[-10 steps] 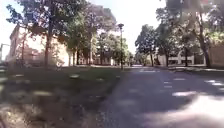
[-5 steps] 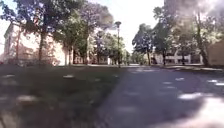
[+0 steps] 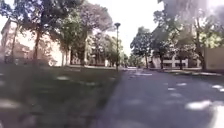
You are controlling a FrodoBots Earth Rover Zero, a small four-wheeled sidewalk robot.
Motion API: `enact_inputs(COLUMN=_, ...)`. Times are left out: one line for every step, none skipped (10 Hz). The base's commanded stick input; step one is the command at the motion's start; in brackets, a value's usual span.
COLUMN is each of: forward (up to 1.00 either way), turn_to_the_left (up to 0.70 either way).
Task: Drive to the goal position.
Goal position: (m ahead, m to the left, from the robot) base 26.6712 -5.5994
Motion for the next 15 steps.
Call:
enact_inputs(forward=0.70, turn_to_the_left=-0.14)
enact_inputs(forward=0.70, turn_to_the_left=-0.14)
enact_inputs(forward=0.70, turn_to_the_left=-0.14)
enact_inputs(forward=0.70, turn_to_the_left=-0.14)
enact_inputs(forward=0.70, turn_to_the_left=-0.14)
enact_inputs(forward=0.70, turn_to_the_left=-0.14)
enact_inputs(forward=0.70, turn_to_the_left=-0.14)
enact_inputs(forward=0.70, turn_to_the_left=-0.14)
enact_inputs(forward=0.70, turn_to_the_left=-0.14)
enact_inputs(forward=0.70, turn_to_the_left=-0.14)
enact_inputs(forward=0.70, turn_to_the_left=-0.14)
enact_inputs(forward=0.70, turn_to_the_left=-0.14)
enact_inputs(forward=0.70, turn_to_the_left=-0.14)
enact_inputs(forward=0.70, turn_to_the_left=-0.14)
enact_inputs(forward=0.70, turn_to_the_left=-0.14)
